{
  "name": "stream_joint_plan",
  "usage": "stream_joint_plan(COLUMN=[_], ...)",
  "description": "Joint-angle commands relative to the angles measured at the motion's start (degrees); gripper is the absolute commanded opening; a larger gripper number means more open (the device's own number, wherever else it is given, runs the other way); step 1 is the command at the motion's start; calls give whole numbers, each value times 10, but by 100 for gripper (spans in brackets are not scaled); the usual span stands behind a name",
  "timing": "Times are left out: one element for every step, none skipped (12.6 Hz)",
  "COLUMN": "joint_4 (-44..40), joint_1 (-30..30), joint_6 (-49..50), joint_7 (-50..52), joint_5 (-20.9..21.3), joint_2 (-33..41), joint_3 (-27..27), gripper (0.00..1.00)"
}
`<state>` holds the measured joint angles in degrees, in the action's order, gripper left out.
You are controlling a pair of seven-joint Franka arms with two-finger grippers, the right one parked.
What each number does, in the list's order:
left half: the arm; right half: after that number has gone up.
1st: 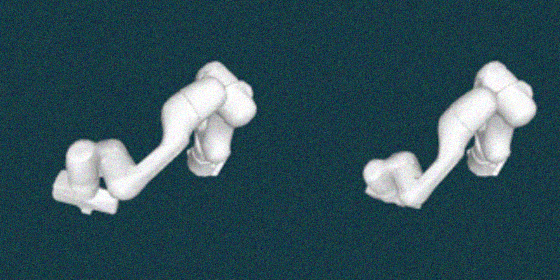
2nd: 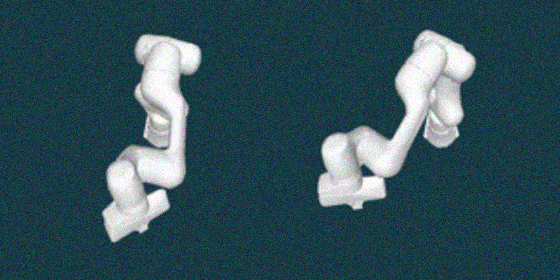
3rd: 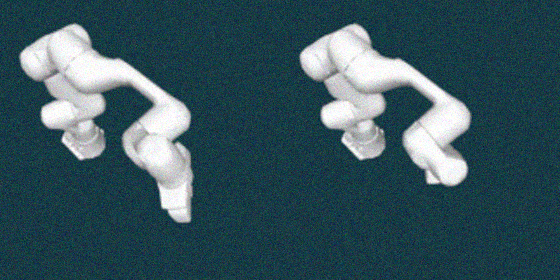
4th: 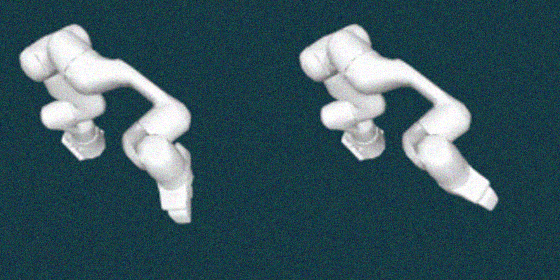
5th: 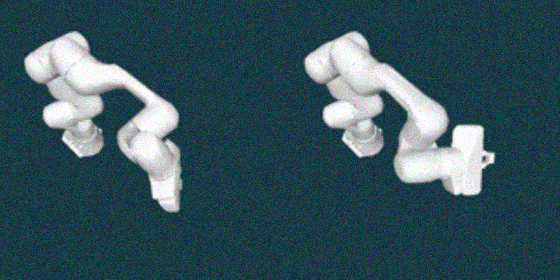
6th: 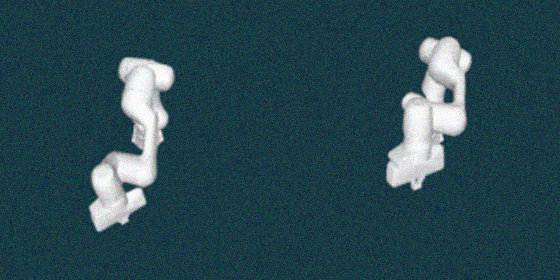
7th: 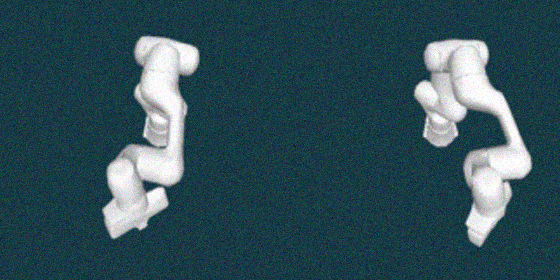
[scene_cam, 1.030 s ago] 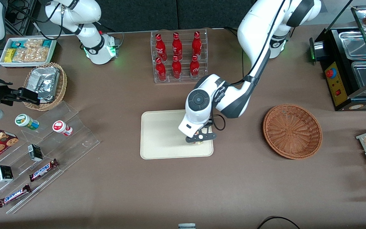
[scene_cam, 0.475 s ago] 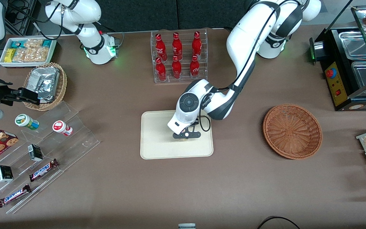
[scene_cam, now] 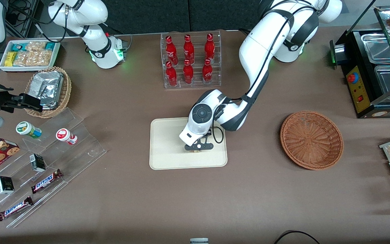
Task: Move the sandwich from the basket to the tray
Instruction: 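Lower the sandwich onto the tray and open the left gripper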
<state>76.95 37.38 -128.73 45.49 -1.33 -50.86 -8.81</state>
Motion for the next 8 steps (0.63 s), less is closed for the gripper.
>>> stream_joint_plan(joint_4=[-8,-9,-9,-8,-6,2,19,45], joint_1=[1,-1,-4,-11,-24,-42,-69,-90], joint_6=[29,64,101,142,180,221,251,268], joint_7=[6,6,7,7,6,2,-4,-11], joint_5=[1,0,-1,-1,-1,-2,-5,-7], joint_2=[27,47,70,93,115,145,179,214], joint_3=[6,6,7,12,14,14,14,13], gripper=[100,100,100,100,100,100,100,100])
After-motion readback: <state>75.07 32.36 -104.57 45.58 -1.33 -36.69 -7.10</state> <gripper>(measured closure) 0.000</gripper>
